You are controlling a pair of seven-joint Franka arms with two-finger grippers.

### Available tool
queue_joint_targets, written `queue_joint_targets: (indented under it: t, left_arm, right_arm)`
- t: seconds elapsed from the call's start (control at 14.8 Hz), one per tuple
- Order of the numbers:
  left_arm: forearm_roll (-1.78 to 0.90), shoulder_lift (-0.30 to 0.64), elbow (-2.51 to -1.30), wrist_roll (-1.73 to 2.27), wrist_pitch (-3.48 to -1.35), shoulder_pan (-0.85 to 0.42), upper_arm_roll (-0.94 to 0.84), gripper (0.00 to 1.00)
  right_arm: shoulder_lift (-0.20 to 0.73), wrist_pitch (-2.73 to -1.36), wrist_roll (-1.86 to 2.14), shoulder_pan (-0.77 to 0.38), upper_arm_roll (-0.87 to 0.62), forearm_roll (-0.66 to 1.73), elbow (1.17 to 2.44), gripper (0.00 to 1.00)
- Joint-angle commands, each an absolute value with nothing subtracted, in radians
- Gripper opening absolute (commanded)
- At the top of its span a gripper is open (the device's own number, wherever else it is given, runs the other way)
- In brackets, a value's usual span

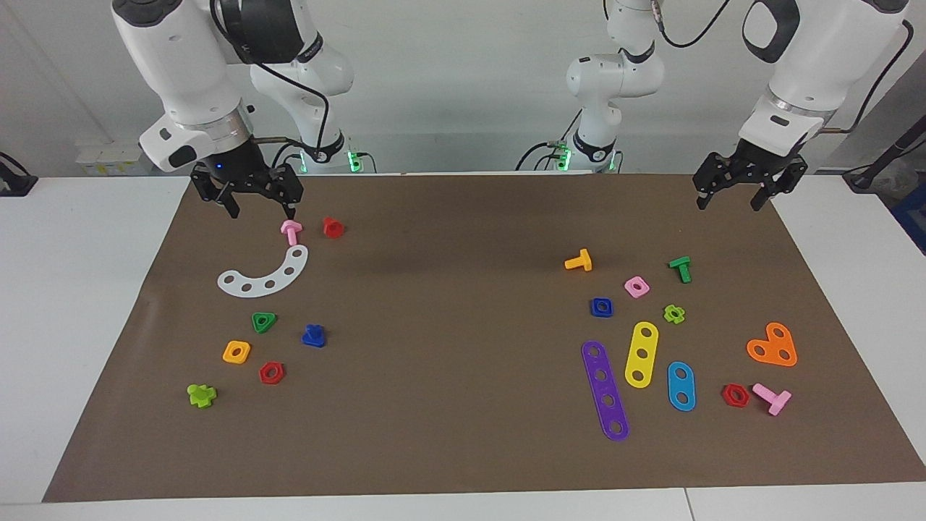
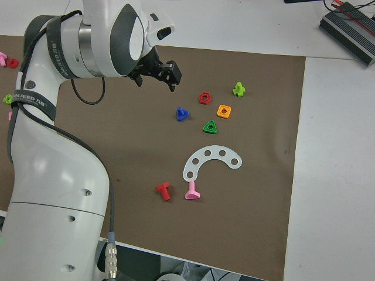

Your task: Unscrew and place screws in storage area

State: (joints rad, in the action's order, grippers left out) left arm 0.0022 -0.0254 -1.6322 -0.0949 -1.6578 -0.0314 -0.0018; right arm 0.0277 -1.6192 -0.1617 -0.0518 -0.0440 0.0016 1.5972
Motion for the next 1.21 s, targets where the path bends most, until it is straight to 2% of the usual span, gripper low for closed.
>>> queue_joint_targets:
  t: [0.0,0.2,0.54,1.15]
  left_arm:
    - [-0.015,-0.054,-1.674,-0.097,-1.684,-0.018,-0.006,1.0]
    - [-0.015,-0.054,-1.674,-0.097,-1.684,-0.018,-0.006,1.0]
    - [-0.015,-0.054,-1.674,-0.097,-1.686,-0.018,-0.006,1.0]
    - [-0.015,-0.055,-1.681,-0.097,-1.7,-0.018,-0.006,1.0]
  right_arm:
    - [0.005,-1.631,-0.13,-0.037,-0.052,0.021,1.631,1.0]
    - [0.002,-1.634,-0.135,-0.043,-0.052,0.021,1.641,1.0]
    - [-0.038,-1.686,-0.143,-0.044,-0.054,0.02,1.729,1.0]
    - [-0.043,-1.717,-0.144,-0.044,-0.054,0.014,1.733,1.0]
